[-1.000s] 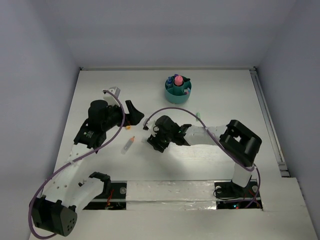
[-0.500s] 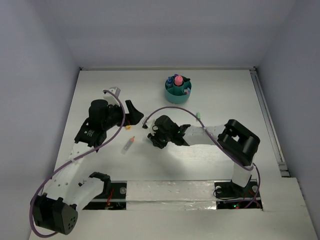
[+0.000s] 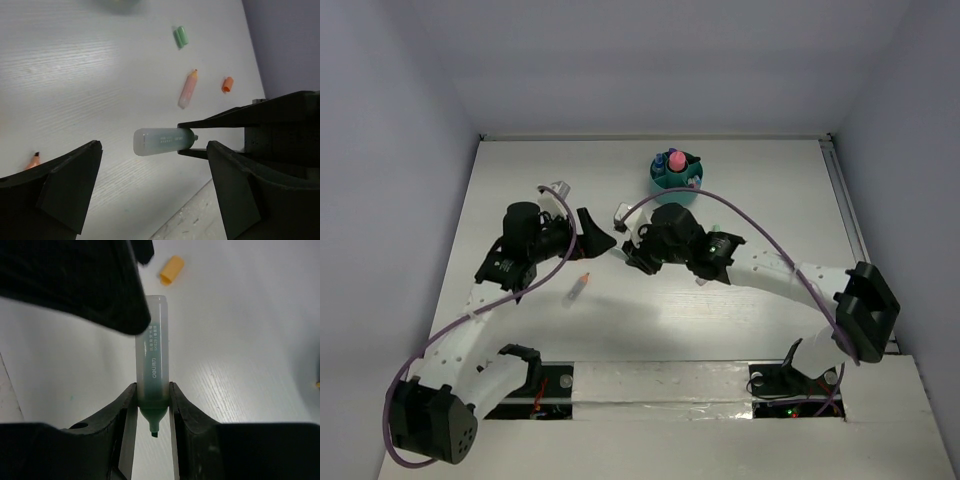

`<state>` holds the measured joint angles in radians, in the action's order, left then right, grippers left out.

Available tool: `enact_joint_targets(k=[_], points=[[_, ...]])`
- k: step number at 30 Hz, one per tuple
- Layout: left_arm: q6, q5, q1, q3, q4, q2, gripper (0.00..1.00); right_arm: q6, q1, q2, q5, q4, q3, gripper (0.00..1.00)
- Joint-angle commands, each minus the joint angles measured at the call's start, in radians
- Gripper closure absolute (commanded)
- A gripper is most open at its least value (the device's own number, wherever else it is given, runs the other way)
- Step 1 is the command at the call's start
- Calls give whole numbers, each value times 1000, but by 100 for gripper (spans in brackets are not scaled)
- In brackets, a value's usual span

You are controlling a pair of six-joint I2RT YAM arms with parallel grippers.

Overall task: Sort the stationery into containers
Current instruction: Pick up the pen from the center of the board.

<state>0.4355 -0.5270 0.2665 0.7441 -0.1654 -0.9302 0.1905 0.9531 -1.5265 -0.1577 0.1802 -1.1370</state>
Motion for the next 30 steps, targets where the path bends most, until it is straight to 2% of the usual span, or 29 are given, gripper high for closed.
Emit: enact_joint_targets(k=[1, 4, 10, 15, 23, 30], points=[[77, -167, -6, -48, 102, -25, 18, 35, -2, 31, -5, 13, -53, 89], [115, -191, -6, -63, 150, -39, 20, 36, -2, 49, -5, -5, -55, 89], [141, -225, -6, -80, 198, -53, 31, 44, -2, 55, -42, -19, -66, 89], [195, -274, -6, -124, 299, -58, 41, 43, -2, 40, -86, -13, -73, 89], [221, -306, -6, -140, 346, -75, 68, 41, -2, 54, -80, -42, -56, 89], [259, -321, -6, -172, 425, -67, 81, 40, -2, 40, -78, -53, -47, 89]])
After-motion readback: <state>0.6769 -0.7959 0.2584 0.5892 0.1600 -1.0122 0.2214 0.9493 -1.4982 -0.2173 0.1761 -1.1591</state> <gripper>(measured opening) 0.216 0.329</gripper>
